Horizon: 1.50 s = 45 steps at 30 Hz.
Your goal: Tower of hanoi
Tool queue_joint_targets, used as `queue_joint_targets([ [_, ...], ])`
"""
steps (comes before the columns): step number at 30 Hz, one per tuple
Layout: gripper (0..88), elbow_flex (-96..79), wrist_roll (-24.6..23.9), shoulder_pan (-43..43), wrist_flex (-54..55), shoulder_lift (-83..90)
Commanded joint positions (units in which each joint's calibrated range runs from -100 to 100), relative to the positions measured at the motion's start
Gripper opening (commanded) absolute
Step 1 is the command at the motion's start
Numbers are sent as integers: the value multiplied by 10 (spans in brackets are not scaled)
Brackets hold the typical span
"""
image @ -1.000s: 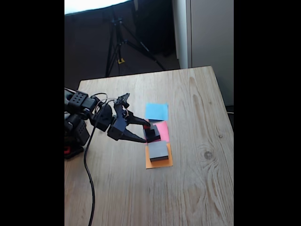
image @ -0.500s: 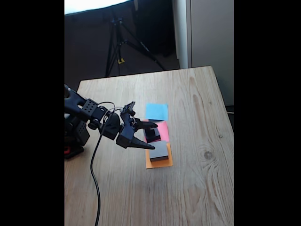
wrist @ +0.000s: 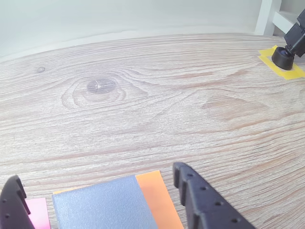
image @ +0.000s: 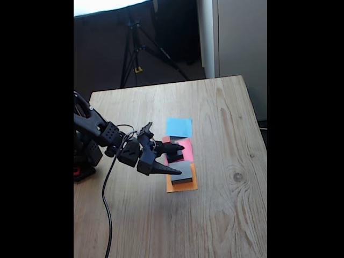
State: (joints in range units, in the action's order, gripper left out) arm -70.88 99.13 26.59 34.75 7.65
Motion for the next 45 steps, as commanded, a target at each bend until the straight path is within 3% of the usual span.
queue_joint_targets([
  [1, 368, -13, 9, 15, 71, -21],
  [14, 360, -52, 9, 29, 220, -120],
  [18, 415, -46, 9, 35, 259, -153],
  [26, 469, -34, 9, 40, 285, -187],
  [45, 472, 0, 9, 58, 310, -229],
])
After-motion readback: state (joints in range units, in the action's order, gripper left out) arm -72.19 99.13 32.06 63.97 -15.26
